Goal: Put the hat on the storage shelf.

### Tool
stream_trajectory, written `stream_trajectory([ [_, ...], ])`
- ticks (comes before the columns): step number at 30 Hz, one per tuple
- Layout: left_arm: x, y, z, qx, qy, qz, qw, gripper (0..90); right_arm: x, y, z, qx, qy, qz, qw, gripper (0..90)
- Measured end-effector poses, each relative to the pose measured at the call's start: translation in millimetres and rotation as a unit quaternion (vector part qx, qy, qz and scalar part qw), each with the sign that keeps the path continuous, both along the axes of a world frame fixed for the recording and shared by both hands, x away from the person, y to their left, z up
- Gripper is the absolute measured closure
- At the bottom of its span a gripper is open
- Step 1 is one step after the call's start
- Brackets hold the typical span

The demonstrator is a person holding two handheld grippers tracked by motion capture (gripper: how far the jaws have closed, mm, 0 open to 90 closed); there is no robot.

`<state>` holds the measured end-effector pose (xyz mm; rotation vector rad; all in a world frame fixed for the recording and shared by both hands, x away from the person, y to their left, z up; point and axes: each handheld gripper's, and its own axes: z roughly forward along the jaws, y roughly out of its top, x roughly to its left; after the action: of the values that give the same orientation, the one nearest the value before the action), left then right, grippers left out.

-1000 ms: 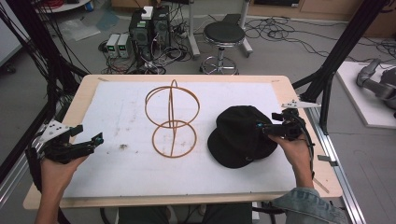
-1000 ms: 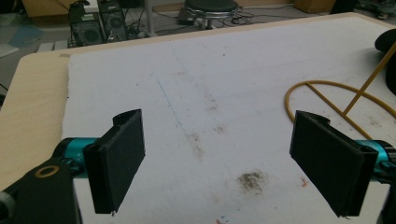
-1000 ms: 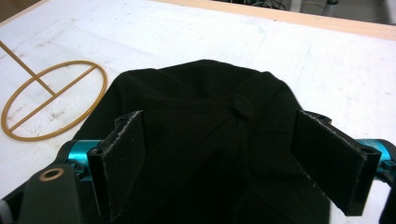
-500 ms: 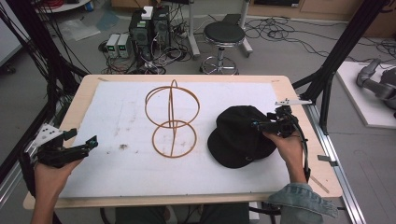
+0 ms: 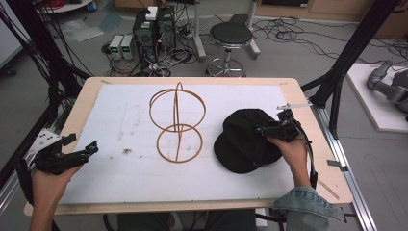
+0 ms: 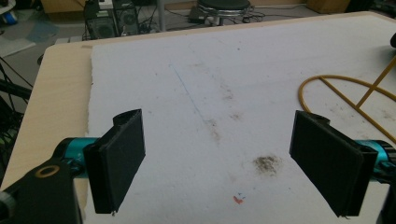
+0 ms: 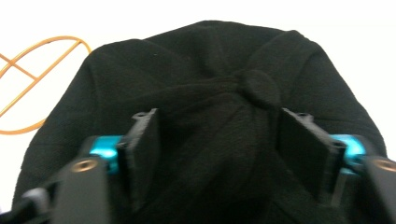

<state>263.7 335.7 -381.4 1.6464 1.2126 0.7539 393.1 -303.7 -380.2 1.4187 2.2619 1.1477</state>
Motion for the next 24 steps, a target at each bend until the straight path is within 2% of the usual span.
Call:
stream_trajectory([
  [1,-0.1,0.1,0.1,0.001,0.000,0.000,1.0000,18.5,-0.4,0.8,0.1,-0.001,0.001,-0.001,1.0000,35.9],
  [3,-0.1,-0.1,0.1,0.000,0.000,0.000,1.0000,18.5,-1.0,1.5,0.3,-0.008,-0.002,-0.001,1.0000,43.8],
  [4,-0.1,-0.1,0.1,0.000,0.000,0.000,1.0000,18.5,-1.0,1.5,0.3,-0.008,-0.002,-0.001,1.0000,43.8],
  [5,-0.1,-0.1,0.1,0.000,0.000,0.000,1.0000,18.5,-2.8,1.9,1.4,-0.013,-0.012,-0.005,0.9998,52.0],
  [6,-0.1,-0.1,0.2,0.000,0.000,0.000,1.0000,18.5,-2.8,1.9,1.4,-0.013,-0.012,-0.005,0.9998,52.0],
  [7,-0.1,-0.1,0.3,0.000,0.000,0.000,1.0000,18.6,-4.1,1.8,2.6,-0.013,-0.016,-0.008,0.9997,58.4],
  [10,-0.3,0.3,0.6,0.001,0.000,0.000,1.0000,18.6,-5.9,3.1,3.4,-0.023,-0.024,-0.011,0.9994,67.1],
  [12,-0.7,0.5,1.0,0.000,-0.001,0.000,1.0000,18.6,-6.5,3.8,3.9,-0.025,-0.025,-0.011,0.9993,68.7],
  [14,-1.0,0.8,1.7,0.000,-0.002,0.000,1.0000,18.6,-9.3,5.6,6.7,-0.031,-0.040,-0.016,0.9986,73.4],
  [20,-0.9,1.2,2.9,-0.001,-0.004,0.001,1.0000,18.6,-16.5,0.2,17.5,-0.007,-0.058,-0.023,0.9980,77.6],
  [24,-0.4,0.0,3.6,0.000,-0.005,-0.001,1.0000,18.6,-20.9,-0.8,24.2,0.000,-0.073,-0.024,0.9971,78.9],
])
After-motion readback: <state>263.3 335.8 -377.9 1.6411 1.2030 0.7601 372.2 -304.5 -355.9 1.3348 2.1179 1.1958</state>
